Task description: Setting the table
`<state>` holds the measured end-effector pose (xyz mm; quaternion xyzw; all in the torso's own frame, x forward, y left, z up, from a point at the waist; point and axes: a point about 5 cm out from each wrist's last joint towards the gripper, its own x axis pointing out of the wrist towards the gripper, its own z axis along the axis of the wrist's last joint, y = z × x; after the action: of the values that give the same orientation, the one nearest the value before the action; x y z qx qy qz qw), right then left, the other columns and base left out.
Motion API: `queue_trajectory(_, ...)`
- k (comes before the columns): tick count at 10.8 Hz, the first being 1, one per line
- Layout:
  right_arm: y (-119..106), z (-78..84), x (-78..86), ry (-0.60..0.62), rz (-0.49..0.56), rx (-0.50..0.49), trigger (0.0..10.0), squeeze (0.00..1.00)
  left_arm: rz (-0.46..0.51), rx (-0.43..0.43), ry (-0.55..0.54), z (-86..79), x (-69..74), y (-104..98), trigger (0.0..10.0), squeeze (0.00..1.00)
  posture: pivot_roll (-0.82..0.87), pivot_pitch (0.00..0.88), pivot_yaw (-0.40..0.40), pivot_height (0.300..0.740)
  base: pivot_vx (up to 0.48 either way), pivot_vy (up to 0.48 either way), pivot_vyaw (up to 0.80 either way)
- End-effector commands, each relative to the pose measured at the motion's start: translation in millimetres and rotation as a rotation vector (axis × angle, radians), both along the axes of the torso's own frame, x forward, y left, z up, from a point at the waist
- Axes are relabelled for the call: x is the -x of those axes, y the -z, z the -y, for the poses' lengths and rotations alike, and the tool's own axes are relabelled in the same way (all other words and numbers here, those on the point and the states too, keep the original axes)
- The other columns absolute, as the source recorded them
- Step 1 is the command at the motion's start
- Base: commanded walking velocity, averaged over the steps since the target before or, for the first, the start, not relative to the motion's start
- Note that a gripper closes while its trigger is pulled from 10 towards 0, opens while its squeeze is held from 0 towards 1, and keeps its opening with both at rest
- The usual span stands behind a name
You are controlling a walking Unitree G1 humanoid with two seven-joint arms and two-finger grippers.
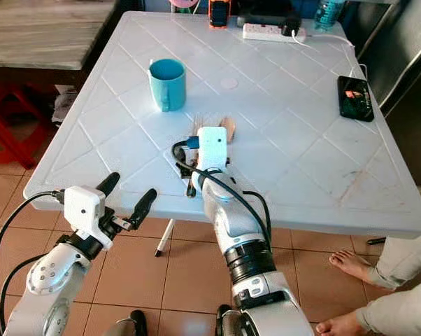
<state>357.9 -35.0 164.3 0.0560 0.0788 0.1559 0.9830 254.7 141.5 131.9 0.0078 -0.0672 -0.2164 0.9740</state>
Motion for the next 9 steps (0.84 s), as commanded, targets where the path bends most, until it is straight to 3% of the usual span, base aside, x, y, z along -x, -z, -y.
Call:
queue_trajectory(1, -5.0, -45.0, 12.4, -0.109, -0.038, -0.057, 0.0, 0.0, -0.025, -0.008, 0.007, 2.3, 2.9, 5.3, 10.0, 0.0, -0.02, 0.275, -0.014, 0.74, 0.0, 0.0, 0.0)
queue_trajectory(2, -3.1, -44.6, 11.9, -0.104, -0.055, -0.055, 0.0, 0.0, -0.031, -0.007, 0.009, 3.6, 3.9, 7.0, 10.0, 0.0, -0.03, 0.276, -0.015, 0.74, 0.0, 0.0, 0.0)
queue_trajectory(3, 6.3, -44.4, 13.1, -0.103, -0.102, -0.025, 1.2, 0.0, -0.033, -0.004, 0.011, 4.0, 4.0, 7.4, 10.0, 0.0, -0.03, 0.276, -0.015, 0.74, 0.0, 0.0, 0.0)
queue_trajectory(4, 10.4, -43.6, 13.3, -0.096, -0.13, -0.024, 1.2, 0.0, -0.034, -0.005, 0.011, 3.9, 3.9, 7.5, 10.0, 0.0, -0.03, 0.276, -0.015, 0.74, 0.0, 0.0, 0.0)
queue_trajectory(5, 17.6, -40.4, 12.9, -0.096, -0.181, -0.007, 0.1, 0.0, -0.038, -0.009, 0.012, 3.2, 3.1, 8.1, 10.0, 0.0, -0.03, 0.276, -0.015, 0.74, 0.0, 0.0, 0.0)
queue_trajectory(9, 24.7, -23.4, 5.1, -0.038, -0.213, 0.064, 0.0, 0.0, -0.029, 0.013, 0.065, 6.9, 4.1, 7.0, 10.0, 0.0, -0.02, 0.271, -0.015, 0.74, 0.0, 0.0, 0.0)
